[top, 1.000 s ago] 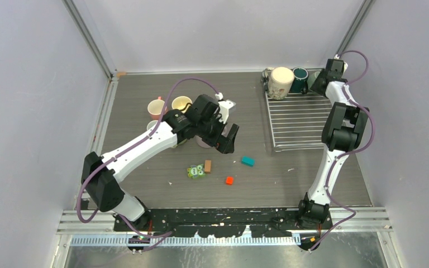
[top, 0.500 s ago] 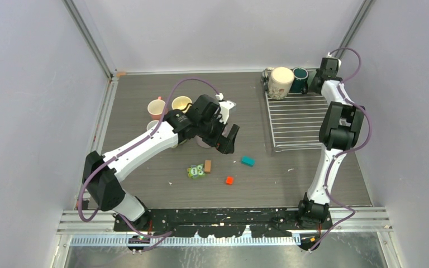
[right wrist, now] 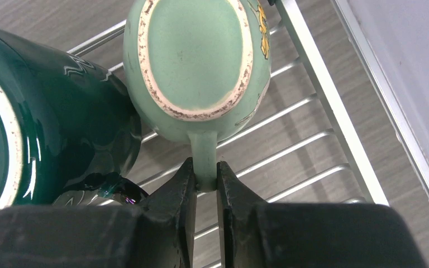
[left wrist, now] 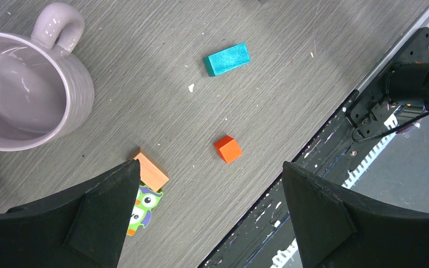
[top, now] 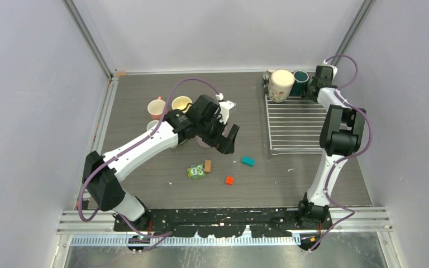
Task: Unload the cups from the dish rack
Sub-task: Unload the cup from the dish rack.
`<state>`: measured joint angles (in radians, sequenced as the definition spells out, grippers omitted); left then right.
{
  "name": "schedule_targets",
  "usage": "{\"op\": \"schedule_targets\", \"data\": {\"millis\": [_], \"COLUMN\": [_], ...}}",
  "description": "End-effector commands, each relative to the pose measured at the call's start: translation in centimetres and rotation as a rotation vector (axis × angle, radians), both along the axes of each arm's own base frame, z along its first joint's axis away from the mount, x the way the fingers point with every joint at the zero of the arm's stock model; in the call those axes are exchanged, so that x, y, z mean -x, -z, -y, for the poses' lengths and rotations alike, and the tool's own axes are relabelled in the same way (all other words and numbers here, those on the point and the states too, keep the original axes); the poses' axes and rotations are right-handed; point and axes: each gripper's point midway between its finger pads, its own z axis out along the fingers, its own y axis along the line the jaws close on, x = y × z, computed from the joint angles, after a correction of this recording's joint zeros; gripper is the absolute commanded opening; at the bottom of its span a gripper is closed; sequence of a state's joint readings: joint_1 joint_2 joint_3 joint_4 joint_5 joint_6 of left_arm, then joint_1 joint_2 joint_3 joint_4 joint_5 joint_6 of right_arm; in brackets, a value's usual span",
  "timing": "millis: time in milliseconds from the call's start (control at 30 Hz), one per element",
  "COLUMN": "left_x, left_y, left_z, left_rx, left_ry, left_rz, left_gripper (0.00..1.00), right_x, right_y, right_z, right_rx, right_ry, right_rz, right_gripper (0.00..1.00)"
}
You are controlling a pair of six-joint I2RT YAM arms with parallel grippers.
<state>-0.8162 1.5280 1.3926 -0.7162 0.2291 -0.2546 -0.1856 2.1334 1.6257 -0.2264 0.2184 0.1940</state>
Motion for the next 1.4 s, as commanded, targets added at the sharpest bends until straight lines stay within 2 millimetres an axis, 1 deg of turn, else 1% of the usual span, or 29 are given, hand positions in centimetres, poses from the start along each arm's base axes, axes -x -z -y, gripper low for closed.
{"op": "schedule_targets", "data": {"millis": [0, 100, 167, 233, 400, 500, 667, 1033, 1167, 1233, 1367], "left_x": [0.4, 0.4, 0.4, 0.5, 0.4, 0.4, 0.3, 0.3, 0.2, 0.2, 0.2], "left_y": [-0.6, -0.6, -0.6, -0.5, -0.3, -0.2, -0.1, 0.4, 0.5, 0.5, 0.5], "left_z": [0.2, 0.2, 0.2, 0.2, 0.1, 0.1, 0.2, 0.2, 0.2, 0.2, 0.2], "left_rx": [0.02, 0.022, 0.021, 0.018, 0.01, 0.008, 0.005, -0.006, -0.01, -0.01, -0.01], "left_ry": [0.02, 0.02, 0.021, 0.021, 0.019, 0.021, 0.022, 0.021, 0.019, 0.019, 0.02], "left_rz": [0.008, 0.009, 0.009, 0.007, 0.006, 0.005, 0.004, -0.005, -0.006, -0.007, -0.009], "left_gripper": [1.0, 1.0, 1.0, 1.0, 1.0, 1.0, 1.0, 1.0, 1.0, 1.0, 1.0], "right_x": [2.0, 2.1, 1.9, 1.5, 0.3, -0.3, -1.0, -1.6, -1.6, -1.6, -1.6], "right_y": [-3.2, -2.9, -2.7, -2.6, -3.1, -3.5, -3.2, -1.6, -1.7, -2.2, -3.4], "right_z": [0.1, 0.1, 0.1, 0.0, 0.2, 0.5, 0.8, 0.9, 1.2, 1.5, 2.1], "right_rx": [0.015, 0.023, 0.025, 0.024, 0.029, 0.036, 0.04, 0.019, 0.031, 0.044, 0.072], "right_ry": [0.041, 0.033, 0.018, 0.009, -0.002, -0.004, -0.015, -0.023, -0.009, -0.001, 0.022], "right_rz": [0.037, 0.026, 0.022, 0.02, 0.039, 0.048, 0.035, 0.002, 0.003, 0.01, 0.023], "right_gripper": [0.21, 0.37, 0.42, 0.43, 0.41, 0.41, 0.41, 0.32, 0.24, 0.16, 0.07]}}
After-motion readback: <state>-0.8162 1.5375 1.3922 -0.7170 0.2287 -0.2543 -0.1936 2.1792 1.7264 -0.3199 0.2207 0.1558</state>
